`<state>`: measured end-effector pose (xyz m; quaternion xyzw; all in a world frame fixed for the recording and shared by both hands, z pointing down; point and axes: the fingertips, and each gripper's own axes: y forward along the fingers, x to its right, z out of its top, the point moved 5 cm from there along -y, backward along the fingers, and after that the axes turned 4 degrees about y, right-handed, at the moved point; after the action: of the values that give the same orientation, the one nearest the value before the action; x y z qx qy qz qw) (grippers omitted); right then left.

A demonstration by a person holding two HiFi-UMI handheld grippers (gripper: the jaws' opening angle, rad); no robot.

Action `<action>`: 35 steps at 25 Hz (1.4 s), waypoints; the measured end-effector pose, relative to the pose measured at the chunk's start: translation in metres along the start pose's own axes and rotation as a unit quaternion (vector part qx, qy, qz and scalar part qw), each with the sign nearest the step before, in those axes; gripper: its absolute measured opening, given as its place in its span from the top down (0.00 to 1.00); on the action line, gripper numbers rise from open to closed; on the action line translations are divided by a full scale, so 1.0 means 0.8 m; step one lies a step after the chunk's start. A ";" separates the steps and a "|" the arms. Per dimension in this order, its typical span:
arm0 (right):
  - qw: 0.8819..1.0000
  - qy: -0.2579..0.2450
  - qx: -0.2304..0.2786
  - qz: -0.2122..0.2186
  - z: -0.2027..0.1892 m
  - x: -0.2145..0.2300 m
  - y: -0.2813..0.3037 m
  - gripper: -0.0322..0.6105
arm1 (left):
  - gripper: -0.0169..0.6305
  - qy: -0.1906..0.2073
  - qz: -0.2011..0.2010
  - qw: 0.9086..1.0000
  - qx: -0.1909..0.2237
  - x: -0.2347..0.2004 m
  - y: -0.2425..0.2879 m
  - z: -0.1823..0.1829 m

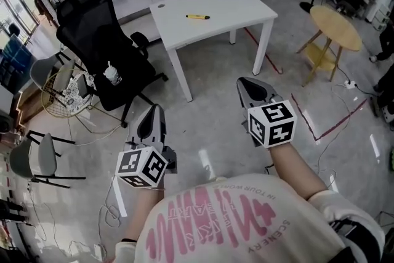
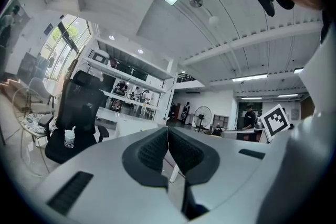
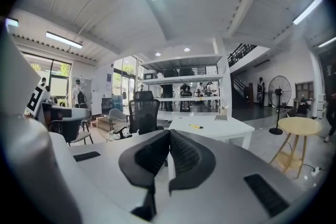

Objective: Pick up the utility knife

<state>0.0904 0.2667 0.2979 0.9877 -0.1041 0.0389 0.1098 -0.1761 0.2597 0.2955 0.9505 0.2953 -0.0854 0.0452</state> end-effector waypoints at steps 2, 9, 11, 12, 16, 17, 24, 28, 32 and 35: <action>1.000 0.000 0.008 -0.001 0.014 0.015 0.025 0.92 | 0.94 -0.002 0.000 1.000 0.001 -0.012 0.027 0.002; 1.000 0.024 -0.015 0.014 0.014 0.037 0.103 0.92 | 0.94 -0.029 -0.008 0.999 -0.026 -0.052 0.105 -0.016; 0.999 0.033 -0.032 0.018 -0.002 0.040 0.127 0.92 | 0.94 -0.038 -0.009 0.998 -0.039 -0.066 0.128 -0.029; 0.998 0.037 -0.039 0.017 -0.010 0.043 0.139 0.92 | 0.94 -0.043 -0.011 0.998 -0.045 -0.074 0.139 -0.036; 0.997 0.048 -0.064 0.004 -0.032 0.059 0.188 0.92 | 0.94 -0.053 -0.026 0.997 -0.059 -0.109 0.196 -0.051; 0.997 0.051 -0.067 -0.001 -0.034 0.065 0.203 0.92 | 0.94 -0.049 -0.030 0.997 -0.057 -0.120 0.214 -0.049; 0.995 0.067 -0.060 -0.039 -0.003 0.113 0.353 0.92 | 0.94 -0.031 -0.067 0.996 -0.056 -0.204 0.377 -0.022; 0.995 0.076 -0.049 -0.053 0.040 0.137 0.453 0.92 | 0.94 -0.025 -0.099 0.993 -0.057 -0.254 0.481 0.014; 0.994 0.088 -0.029 -0.064 0.082 0.158 0.535 0.92 | 0.94 -0.023 -0.114 0.992 -0.042 -0.299 0.567 0.052; 0.994 0.089 -0.011 -0.069 0.106 0.161 0.581 0.92 | 0.94 -0.027 -0.121 0.992 -0.037 -0.328 0.612 0.068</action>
<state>0.1212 -0.2211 0.3256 0.9839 -0.0263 0.1183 0.1316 -0.1180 -0.2954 0.3091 0.9029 0.4096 -0.1045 0.0777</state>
